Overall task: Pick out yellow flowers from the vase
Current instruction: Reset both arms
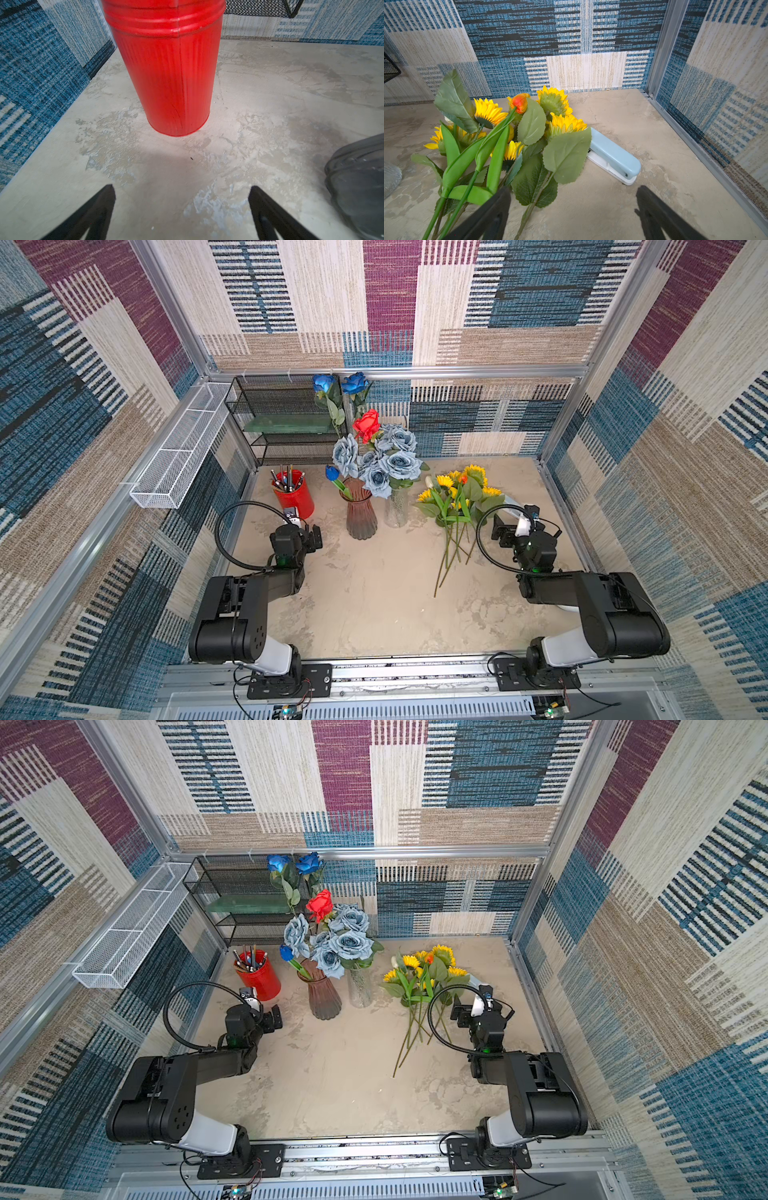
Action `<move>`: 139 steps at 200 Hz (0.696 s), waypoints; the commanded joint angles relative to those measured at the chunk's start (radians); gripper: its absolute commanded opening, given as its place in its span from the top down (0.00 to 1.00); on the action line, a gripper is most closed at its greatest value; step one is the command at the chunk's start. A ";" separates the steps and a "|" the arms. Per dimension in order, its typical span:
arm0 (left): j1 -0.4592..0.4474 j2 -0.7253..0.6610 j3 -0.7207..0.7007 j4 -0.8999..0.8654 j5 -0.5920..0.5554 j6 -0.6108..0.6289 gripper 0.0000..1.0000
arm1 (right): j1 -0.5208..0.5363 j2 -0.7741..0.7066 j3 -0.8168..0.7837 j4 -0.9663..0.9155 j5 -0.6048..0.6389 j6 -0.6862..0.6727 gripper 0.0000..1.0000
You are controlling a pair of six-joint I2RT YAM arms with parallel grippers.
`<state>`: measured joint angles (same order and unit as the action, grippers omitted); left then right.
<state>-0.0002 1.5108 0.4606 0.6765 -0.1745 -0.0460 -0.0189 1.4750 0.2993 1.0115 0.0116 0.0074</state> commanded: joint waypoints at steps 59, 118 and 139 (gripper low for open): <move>0.002 -0.001 0.003 0.003 0.010 0.006 0.01 | 0.004 0.001 0.005 0.010 0.018 -0.001 0.04; 0.002 0.000 0.001 0.006 0.011 0.008 0.01 | 0.005 0.000 0.005 0.010 0.019 0.000 0.04; 0.002 0.000 -0.003 0.013 0.011 0.009 0.01 | 0.005 0.001 0.004 0.010 0.019 0.000 0.04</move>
<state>-0.0002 1.5108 0.4603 0.6765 -0.1745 -0.0460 -0.0143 1.4750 0.2993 1.0115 0.0124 0.0071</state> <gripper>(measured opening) 0.995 0.961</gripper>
